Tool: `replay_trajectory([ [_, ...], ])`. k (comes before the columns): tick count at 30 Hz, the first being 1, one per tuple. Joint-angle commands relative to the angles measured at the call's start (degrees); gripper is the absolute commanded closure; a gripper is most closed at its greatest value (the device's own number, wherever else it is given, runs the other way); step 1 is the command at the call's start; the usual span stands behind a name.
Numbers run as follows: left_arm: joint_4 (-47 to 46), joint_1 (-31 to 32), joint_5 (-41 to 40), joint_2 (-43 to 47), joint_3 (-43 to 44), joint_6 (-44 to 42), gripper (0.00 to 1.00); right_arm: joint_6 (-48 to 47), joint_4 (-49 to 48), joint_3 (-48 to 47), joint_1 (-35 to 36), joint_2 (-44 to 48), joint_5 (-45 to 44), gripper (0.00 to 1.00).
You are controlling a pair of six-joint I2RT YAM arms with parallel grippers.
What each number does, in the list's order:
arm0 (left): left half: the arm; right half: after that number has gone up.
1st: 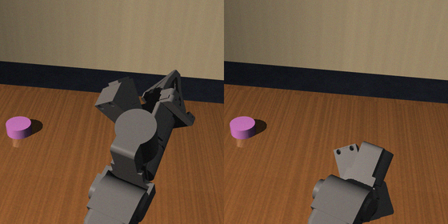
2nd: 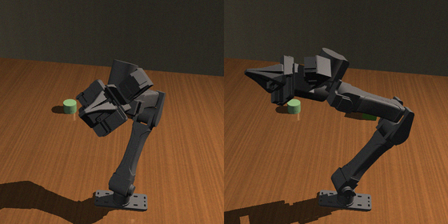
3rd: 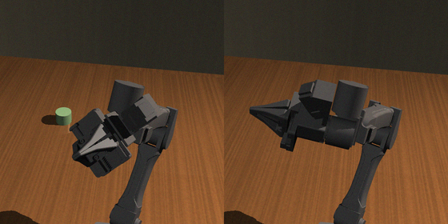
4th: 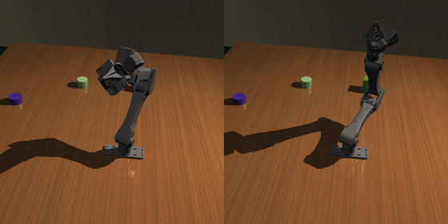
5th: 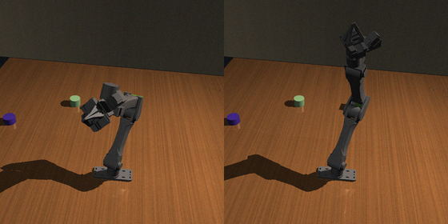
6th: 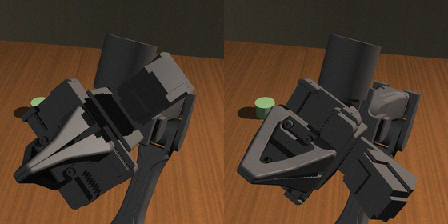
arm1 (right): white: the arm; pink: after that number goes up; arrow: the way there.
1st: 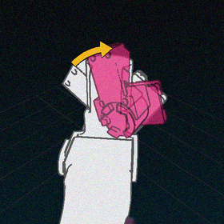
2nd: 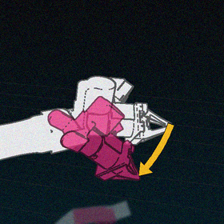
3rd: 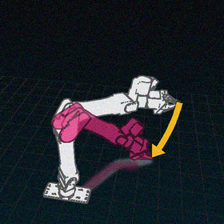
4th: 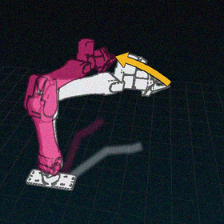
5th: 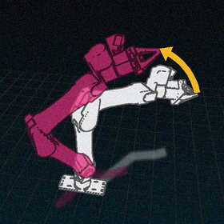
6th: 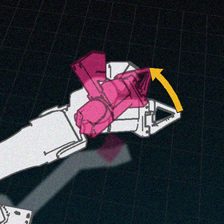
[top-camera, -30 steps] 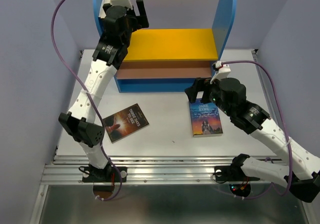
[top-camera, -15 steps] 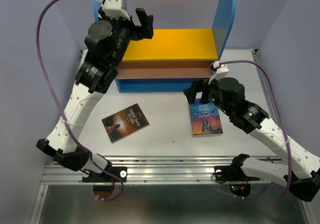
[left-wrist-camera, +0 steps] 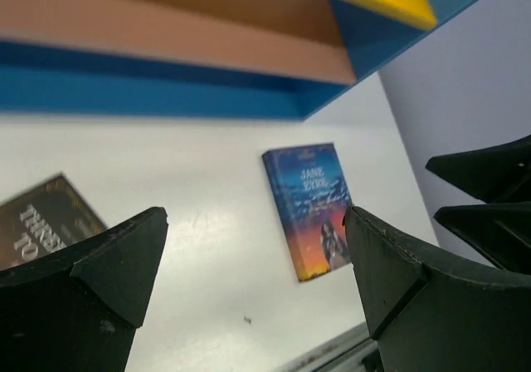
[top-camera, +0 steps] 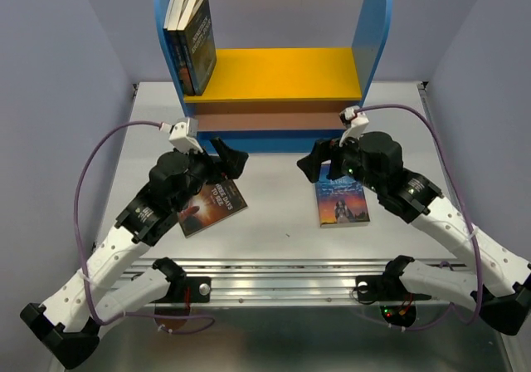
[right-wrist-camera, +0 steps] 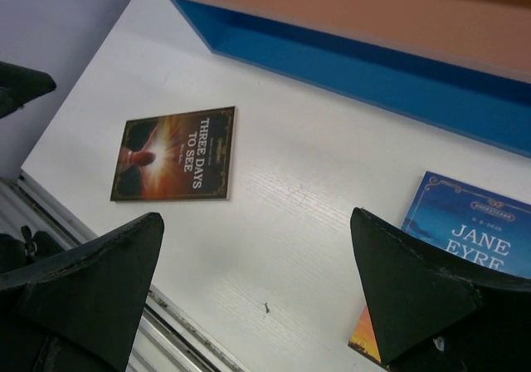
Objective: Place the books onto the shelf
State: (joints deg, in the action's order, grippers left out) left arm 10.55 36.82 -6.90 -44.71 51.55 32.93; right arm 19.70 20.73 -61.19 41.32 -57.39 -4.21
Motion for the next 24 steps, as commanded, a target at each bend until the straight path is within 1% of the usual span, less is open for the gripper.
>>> replay_trajectory([
  [1, 8.58, 0.27, -3.29, 1.9, -4.16, 11.6, 0.01, 0.77, -4.11, 3.6, 0.16, -0.62, 7.8, 0.0],
  [2, 10.44, 0.27, -4.69, 1.91, -5.39, 11.63, 0.01, 1.04, -4.82, 3.62, 0.16, -0.88, 8.33, 0.0],
  [3, 12.03, 0.27, -6.01, 1.82, -6.63, 16.16, 0.01, 1.3, -5.78, 5.45, 0.16, -1.15, 8.86, 0.0],
  [4, 15.35, 0.18, -7.16, 1.56, -8.99, 18.55, 0.01, 1.91, -6.66, 6.42, 0.16, -1.93, 9.13, 0.0],
  [5, 17.21, 0.18, -11.08, 0.77, -10.14, 21.62, 0.01, 2.18, -8.06, 7.13, 0.16, -2.46, 10.17, 0.0],
  [6, 19.49, 0.18, -12.95, 0.33, -12.42, 26.35, 0.01, 2.53, -8.6, 7.92, 0.16, -3.25, 10.53, 0.0],
  [7, 20.3, 0.01, -15.75, -1.33, -13.31, 27.88, 0.01, 2.71, -9.3, 8.27, 0.16, -4.91, 11.14, 0.0],
  [9, 21.35, -0.95, -17.88, -3.62, -14.72, 30.61, 0.01, 2.71, -10.7, 8.89, 0.16, -6.85, 12.02, 0.0],
  [11, 19.43, -5.59, -16.23, -7.82, -16.56, 29.57, 0.01, 3.5, -12.99, 9.33, 0.16, -10.27, 13.6, 0.0],
  [13, 17.33, -11.21, -12.19, -10.56, -17.88, 26.5, 0.01, 4.63, -15.36, 9.33, 0.16, -12.74, 14.31, 0.0],
  [14, 16.1, -15.51, -11.13, -12.31, -19.19, 26.23, 0.01, 4.64, -16.15, 8.9, 0.16, -15.19, 14.92, 0.0],
  [17, 16.18, -20.27, -13.66, -14.17, -20.17, 28.07, 0.01, 5.08, -20.01, 8.02, 0.16, -19.07, 15.11, 0.0],
  [19, 16.53, -22.31, -14.54, -14.7, -20.17, 27.98, 0.01, 4.82, -20.12, 6.27, 0.78, -23.63, 15.19, 0.0],
  [20, 16.09, -24.4, -15.16, -14.88, -20.43, 27.11, 0.01, 4.82, -20.03, 4.69, 1.48, -25.13, 15.19, 0.0],
  [24, 13.28, -28.99, -13.24, -16.28, -21.75, 24.21, 0.01, 6.04, -23.8, 2.39, 2.89, -31.55, 15.9, 0.0],
])
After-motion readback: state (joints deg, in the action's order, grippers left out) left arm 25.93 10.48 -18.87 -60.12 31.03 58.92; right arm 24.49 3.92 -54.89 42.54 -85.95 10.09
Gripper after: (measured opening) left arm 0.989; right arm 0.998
